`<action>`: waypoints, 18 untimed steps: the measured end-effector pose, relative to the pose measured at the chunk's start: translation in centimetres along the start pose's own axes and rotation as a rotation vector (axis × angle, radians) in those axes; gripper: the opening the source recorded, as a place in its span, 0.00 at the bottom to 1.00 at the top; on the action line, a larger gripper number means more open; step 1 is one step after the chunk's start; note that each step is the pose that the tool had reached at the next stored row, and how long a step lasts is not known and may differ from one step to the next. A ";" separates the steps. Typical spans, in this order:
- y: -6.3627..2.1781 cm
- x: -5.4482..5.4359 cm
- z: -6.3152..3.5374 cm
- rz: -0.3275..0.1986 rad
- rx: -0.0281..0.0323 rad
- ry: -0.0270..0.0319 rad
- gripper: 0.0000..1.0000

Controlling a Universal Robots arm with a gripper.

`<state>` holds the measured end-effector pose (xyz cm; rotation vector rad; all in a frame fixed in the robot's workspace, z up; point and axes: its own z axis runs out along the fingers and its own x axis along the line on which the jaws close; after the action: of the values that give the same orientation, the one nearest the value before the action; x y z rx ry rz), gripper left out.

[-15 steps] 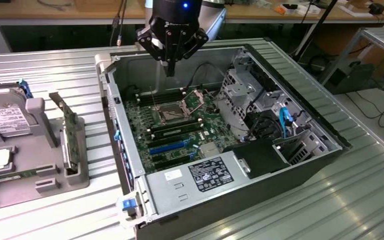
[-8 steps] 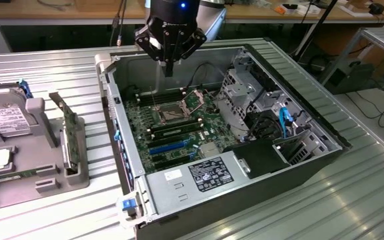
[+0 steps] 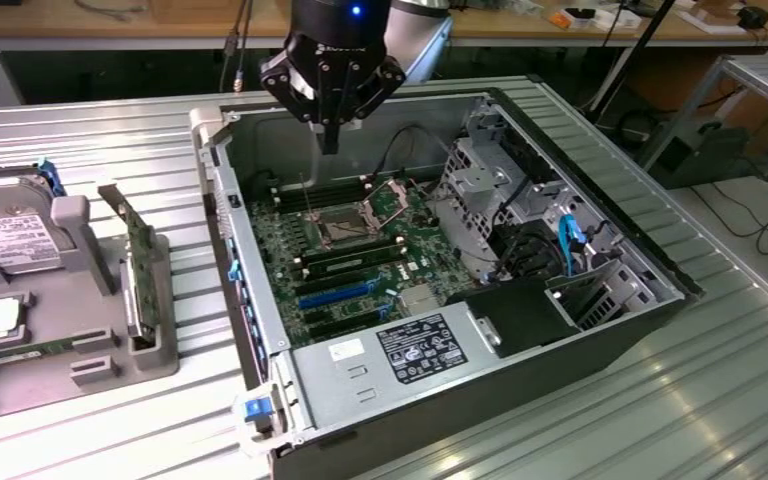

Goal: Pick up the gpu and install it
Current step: 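Reach for the gpu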

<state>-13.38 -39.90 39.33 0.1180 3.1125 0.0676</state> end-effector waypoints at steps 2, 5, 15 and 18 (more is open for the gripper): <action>-0.01 0.2 0.00 0.000 0.0000 0.0000 0.11; -0.01 0.2 0.00 0.000 0.0000 0.0000 0.11; -0.01 0.2 0.00 0.000 -0.0001 -0.0001 0.11; -0.05 0.7 -0.02 0.000 0.0001 0.0001 0.11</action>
<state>-14.07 -39.90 39.33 0.1177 3.1126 0.0675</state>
